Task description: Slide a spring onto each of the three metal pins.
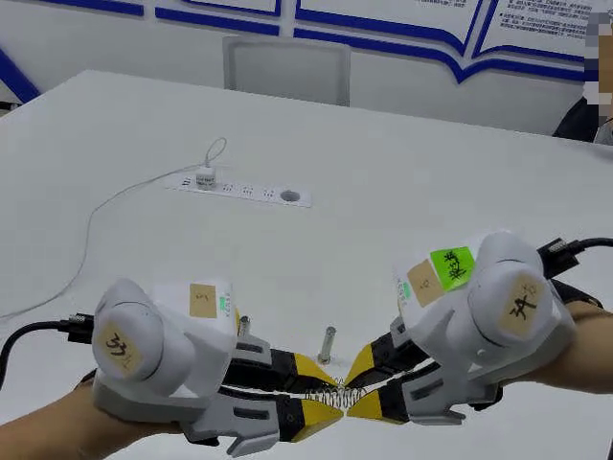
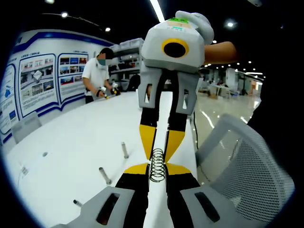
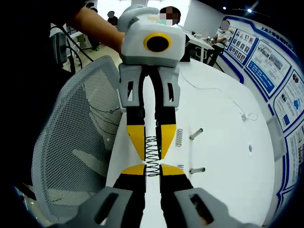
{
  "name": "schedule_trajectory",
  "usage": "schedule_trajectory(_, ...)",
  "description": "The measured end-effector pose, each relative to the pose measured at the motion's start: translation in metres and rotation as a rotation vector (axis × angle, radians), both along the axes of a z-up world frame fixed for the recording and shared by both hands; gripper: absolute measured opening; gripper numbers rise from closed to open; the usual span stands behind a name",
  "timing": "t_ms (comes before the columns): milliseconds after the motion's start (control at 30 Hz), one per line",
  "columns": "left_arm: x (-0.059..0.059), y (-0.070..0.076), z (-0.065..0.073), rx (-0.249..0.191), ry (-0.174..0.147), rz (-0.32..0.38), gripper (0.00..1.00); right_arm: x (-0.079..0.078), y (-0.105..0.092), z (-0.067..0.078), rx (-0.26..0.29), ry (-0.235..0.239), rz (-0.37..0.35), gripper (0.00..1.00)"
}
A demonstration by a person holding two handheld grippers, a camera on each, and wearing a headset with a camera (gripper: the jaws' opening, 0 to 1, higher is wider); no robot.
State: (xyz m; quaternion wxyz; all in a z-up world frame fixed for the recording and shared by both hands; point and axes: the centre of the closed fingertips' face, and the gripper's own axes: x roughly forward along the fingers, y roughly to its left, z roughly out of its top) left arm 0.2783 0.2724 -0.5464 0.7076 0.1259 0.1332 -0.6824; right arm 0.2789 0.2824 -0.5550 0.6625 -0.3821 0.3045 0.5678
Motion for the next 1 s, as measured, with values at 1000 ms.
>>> schedule_trajectory(1000, -0.005, 0.009, 0.009, 0.004, -0.049, -0.048, 0.1, -0.003, 0.0, 0.008, 0.093, -0.014, -0.04, 0.13)
